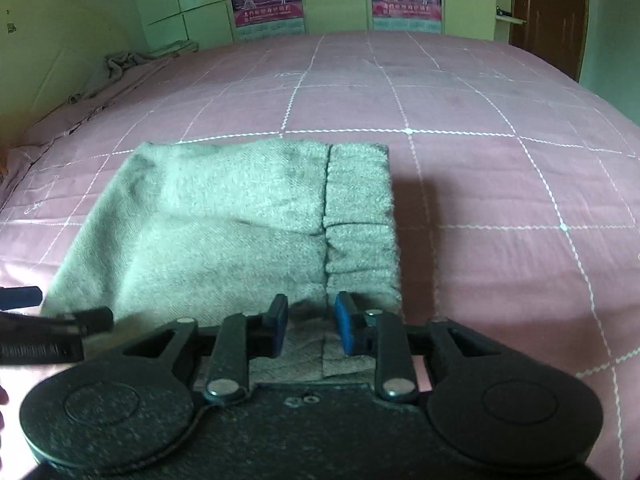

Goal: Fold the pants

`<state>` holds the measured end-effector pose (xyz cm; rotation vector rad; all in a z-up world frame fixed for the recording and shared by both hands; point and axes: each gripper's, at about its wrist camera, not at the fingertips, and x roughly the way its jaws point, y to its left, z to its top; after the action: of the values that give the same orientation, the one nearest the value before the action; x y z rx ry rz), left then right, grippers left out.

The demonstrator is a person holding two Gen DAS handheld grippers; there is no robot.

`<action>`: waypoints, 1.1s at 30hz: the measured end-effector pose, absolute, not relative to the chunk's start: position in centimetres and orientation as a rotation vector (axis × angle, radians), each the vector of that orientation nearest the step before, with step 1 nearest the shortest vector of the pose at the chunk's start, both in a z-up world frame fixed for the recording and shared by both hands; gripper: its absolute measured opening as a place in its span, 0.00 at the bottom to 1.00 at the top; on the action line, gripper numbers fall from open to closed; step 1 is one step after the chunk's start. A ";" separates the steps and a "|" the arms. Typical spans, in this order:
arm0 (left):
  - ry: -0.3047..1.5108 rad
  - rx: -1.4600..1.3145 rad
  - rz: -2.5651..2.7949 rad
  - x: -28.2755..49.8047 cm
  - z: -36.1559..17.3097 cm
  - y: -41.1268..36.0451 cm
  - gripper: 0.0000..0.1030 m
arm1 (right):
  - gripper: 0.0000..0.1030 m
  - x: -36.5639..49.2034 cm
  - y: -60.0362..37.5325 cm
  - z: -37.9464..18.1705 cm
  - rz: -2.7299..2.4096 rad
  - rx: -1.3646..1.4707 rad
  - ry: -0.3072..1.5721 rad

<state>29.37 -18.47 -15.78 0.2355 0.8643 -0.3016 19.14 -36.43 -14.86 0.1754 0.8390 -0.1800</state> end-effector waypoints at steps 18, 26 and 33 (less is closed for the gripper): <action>0.878 0.247 -0.196 25.9 -12.0 -18.7 1.00 | 0.40 17.0 -34.4 -12.9 -0.225 0.089 0.837; 0.892 0.262 -0.173 23.9 -10.8 -18.7 1.00 | 0.42 14.4 -34.7 -12.0 -0.241 0.150 0.842; 0.879 0.237 -0.173 19.8 -7.6 -16.5 1.00 | 0.58 9.6 -34.4 -9.3 -0.199 0.255 0.809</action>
<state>19.77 -16.46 -7.65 0.2368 0.8788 -0.1730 9.57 -34.44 -9.29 0.2551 0.8091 -0.1994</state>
